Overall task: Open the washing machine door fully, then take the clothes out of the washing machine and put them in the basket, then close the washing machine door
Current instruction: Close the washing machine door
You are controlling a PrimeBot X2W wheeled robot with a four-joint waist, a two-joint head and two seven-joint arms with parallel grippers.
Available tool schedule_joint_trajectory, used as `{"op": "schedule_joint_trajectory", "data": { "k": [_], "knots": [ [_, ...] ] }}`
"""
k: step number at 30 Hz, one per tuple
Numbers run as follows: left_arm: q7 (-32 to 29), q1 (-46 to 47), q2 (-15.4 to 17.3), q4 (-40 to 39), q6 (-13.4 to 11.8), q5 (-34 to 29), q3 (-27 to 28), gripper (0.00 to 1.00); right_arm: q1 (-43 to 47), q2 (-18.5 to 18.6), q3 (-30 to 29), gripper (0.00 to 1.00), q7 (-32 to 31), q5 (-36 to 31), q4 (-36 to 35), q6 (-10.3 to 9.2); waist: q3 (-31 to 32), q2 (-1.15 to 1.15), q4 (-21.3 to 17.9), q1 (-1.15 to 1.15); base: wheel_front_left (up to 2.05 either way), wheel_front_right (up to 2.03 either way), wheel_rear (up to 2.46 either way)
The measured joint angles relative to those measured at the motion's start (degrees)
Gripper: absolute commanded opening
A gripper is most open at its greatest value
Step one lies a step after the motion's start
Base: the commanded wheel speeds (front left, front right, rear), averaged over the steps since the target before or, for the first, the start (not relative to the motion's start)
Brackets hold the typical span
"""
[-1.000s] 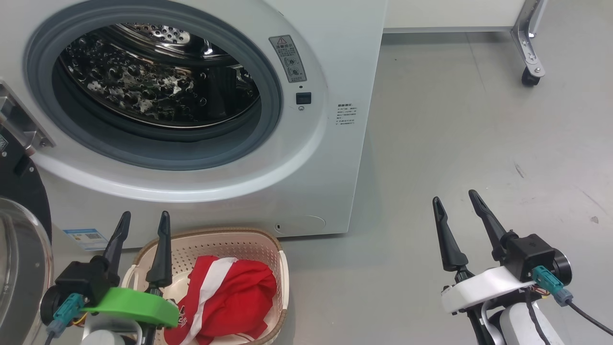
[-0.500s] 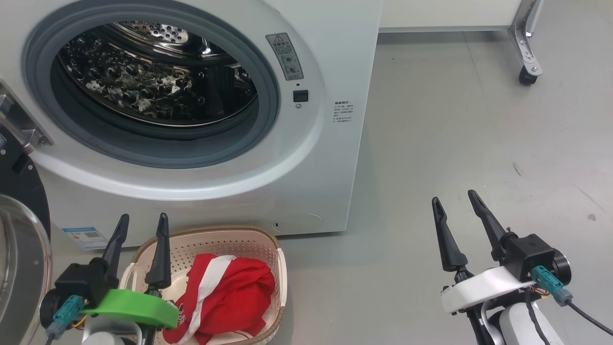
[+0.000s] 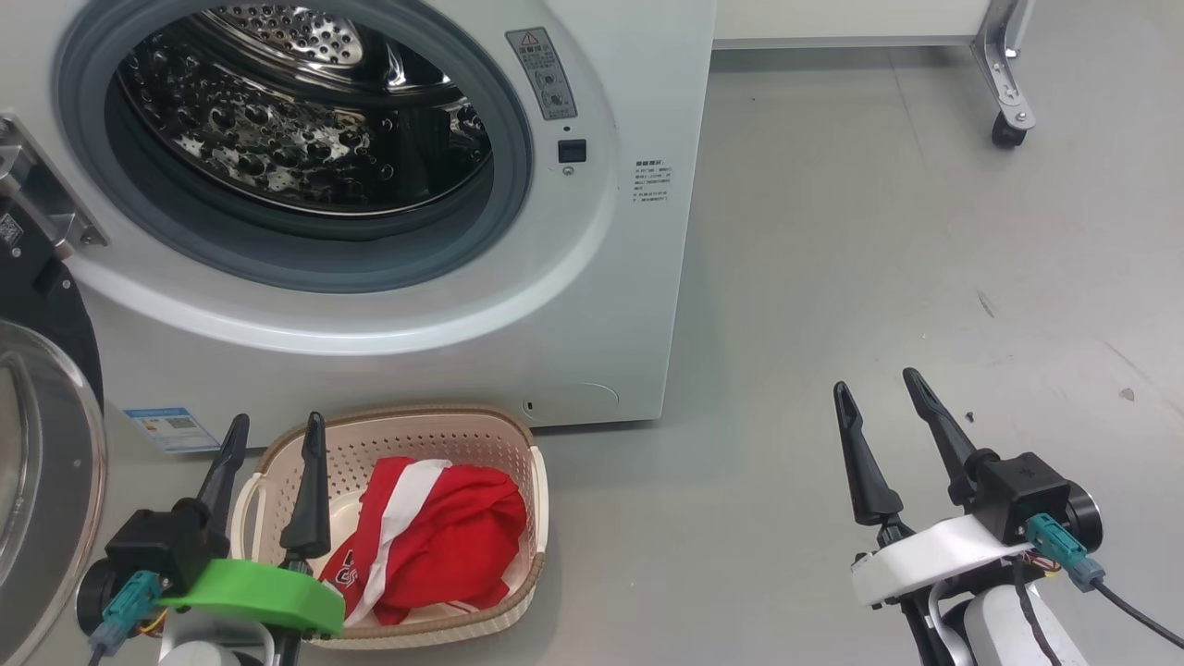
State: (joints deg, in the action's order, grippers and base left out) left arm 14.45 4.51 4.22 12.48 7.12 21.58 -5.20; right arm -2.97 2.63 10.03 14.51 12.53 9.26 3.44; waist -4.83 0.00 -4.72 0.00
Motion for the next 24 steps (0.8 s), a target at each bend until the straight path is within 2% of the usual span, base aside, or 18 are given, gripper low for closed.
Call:
{"op": "schedule_joint_trajectory", "data": {
  "k": [13,24],
  "knots": [
    [-0.01,-0.05,-0.05,-0.20,0.00,-0.19,-0.01,1.00,0.00,0.00,0.10,1.00,0.00,0.01,0.32,0.00,-0.22,0.00,0.15,0.00,-0.80,0.81,-0.01],
    [0.00,-0.05,-0.09,-0.20,0.00,-1.21,0.03,1.00,0.00,-0.01,0.42,1.00,0.00,0.00,0.46,0.01,-0.24,0.00,0.34,0.00,-0.45,0.48,-0.02]
  ]
}}
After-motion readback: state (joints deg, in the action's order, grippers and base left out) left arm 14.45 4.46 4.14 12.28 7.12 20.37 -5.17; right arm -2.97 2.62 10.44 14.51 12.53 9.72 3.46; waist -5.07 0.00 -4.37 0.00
